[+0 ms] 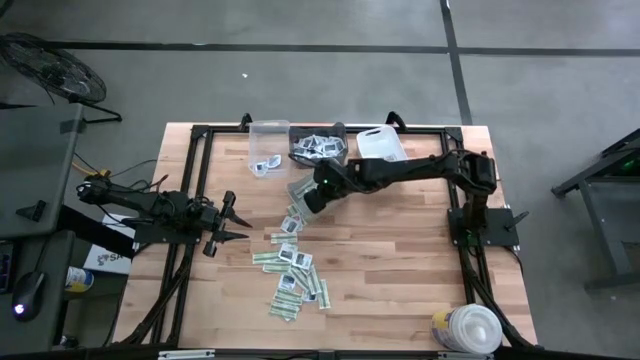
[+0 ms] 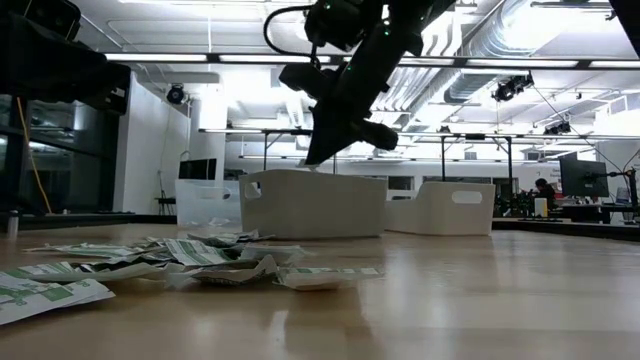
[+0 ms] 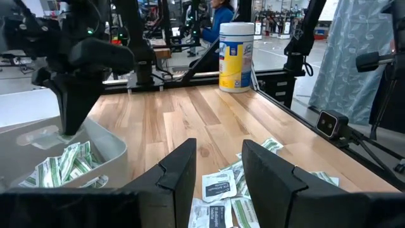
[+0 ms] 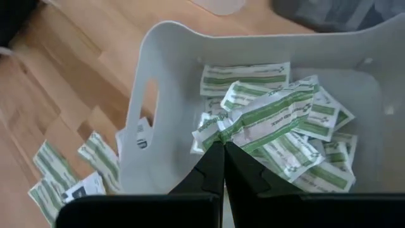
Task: Pick & Place First Aid Supplies
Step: Put the bandage pack into the gray bin
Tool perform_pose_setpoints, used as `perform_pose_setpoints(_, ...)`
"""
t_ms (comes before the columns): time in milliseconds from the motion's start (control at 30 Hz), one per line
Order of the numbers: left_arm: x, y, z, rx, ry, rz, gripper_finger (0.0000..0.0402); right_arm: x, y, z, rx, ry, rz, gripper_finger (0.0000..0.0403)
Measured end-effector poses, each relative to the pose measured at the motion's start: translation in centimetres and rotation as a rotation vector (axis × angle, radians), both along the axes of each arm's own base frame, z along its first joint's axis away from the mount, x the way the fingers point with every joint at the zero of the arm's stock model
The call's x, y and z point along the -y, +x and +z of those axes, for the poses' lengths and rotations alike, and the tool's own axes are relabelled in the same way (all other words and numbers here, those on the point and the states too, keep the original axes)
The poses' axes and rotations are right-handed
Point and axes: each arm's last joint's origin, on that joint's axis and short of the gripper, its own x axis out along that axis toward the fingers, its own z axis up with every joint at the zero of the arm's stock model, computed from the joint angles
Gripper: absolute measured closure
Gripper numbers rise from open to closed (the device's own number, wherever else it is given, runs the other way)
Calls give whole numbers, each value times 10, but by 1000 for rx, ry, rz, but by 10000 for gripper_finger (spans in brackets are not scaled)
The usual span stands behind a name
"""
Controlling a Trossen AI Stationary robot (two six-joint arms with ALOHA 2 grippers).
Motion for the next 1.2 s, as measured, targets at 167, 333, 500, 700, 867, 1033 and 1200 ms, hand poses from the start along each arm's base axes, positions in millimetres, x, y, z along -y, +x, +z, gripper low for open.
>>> perform_pose_setpoints(167, 0, 0, 0, 0, 0, 0, 273, 7, -1, 0, 12, 66, -24, 402)
perform_pose_setpoints(333, 0, 0, 0, 0, 0, 0, 273, 7, -1, 0, 13, 67, -24, 383)
perform_pose_setpoints(500, 0, 0, 0, 0, 0, 0, 273, 7, -1, 0, 13, 63, -28, 336)
perform_pose_setpoints(700, 0, 0, 0, 0, 0, 0, 273, 6, 0, 1, 19, 57, 47, 295)
perform_pose_setpoints(867, 0, 0, 0, 0, 0, 0, 273, -9, 3, 2, 37, 104, 184, 290)
perform_pose_setpoints(1033, 0, 0, 0, 0, 0, 0, 273, -40, 5, 2, 34, 103, 308, 296)
perform_pose_setpoints(1200, 0, 0, 0, 0, 0, 0, 273, -81, 4, 6, 39, 105, 422, 301)
